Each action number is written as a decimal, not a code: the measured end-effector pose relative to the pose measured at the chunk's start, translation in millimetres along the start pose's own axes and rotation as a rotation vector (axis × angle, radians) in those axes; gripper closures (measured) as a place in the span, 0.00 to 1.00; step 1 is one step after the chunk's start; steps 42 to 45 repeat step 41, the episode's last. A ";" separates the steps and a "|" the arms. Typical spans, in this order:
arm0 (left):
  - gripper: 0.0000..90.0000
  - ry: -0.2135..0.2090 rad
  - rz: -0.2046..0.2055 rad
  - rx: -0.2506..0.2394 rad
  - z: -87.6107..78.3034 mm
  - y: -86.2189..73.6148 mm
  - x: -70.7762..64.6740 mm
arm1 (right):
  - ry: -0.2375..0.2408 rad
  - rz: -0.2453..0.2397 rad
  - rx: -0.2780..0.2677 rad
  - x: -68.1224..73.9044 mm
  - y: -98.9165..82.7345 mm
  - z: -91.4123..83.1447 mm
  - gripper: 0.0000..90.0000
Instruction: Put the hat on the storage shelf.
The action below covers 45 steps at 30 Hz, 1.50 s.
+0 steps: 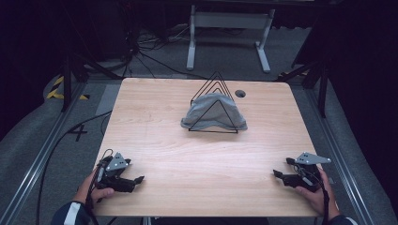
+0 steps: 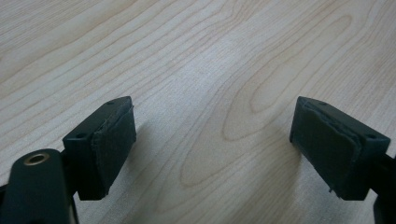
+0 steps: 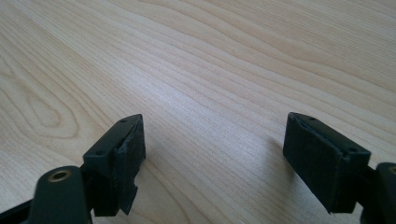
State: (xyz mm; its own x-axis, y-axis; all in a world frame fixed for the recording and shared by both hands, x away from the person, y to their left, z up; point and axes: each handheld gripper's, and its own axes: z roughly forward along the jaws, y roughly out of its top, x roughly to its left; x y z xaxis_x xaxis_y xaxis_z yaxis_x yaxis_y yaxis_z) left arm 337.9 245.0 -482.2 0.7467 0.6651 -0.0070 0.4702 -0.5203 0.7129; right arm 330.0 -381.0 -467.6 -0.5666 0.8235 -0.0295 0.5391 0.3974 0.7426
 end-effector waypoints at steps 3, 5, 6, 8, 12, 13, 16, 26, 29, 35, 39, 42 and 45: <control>0.16 -0.003 -0.007 0.001 0.0 -0.2 -0.5 | 0.000 0.001 0.001 0.0 0.1 0.1 0.23; 0.16 -0.001 -0.008 -0.004 0.4 -0.3 -0.6 | 0.000 0.002 0.001 -0.1 0.2 0.2 0.23; 0.16 -0.003 -0.006 0.003 -0.1 -0.1 -0.4 | 0.000 0.002 0.000 -0.1 0.2 0.2 0.23; 0.16 -0.002 -0.003 0.001 0.0 -0.1 -0.2 | 0.000 0.001 0.001 -0.1 0.2 0.2 0.23; 0.16 -0.002 -0.007 0.003 -0.1 0.0 -0.4 | -0.001 0.003 0.001 -0.2 0.1 0.1 0.23; 0.16 -0.002 -0.007 0.003 0.0 -0.1 -0.5 | -0.002 0.004 0.001 -0.2 0.0 0.0 0.23; 0.16 -0.002 -0.007 0.003 0.0 -0.1 -0.4 | -0.002 0.004 0.001 -0.2 0.0 0.0 0.23; 0.16 -0.002 -0.007 0.003 0.0 -0.1 -0.4 | -0.002 0.004 0.001 -0.2 0.0 0.0 0.23; 0.16 -0.004 -0.002 0.005 0.1 0.3 -0.1 | -0.002 0.004 0.001 -0.2 0.0 0.0 0.23; 0.16 -0.005 -0.002 0.005 0.3 0.4 0.0 | -0.003 0.004 0.001 -0.3 -0.1 -0.1 0.23; 0.16 -0.004 -0.003 0.005 0.5 0.5 0.0 | -0.005 0.005 0.001 -0.5 -0.1 -0.1 0.23; 0.15 -0.004 -0.001 0.006 0.6 0.7 0.1 | -0.005 0.004 0.001 -0.5 -0.2 -0.2 0.23; 0.15 -0.004 -0.001 0.006 0.6 0.7 0.1 | -0.005 0.004 0.001 -0.5 -0.2 -0.2 0.23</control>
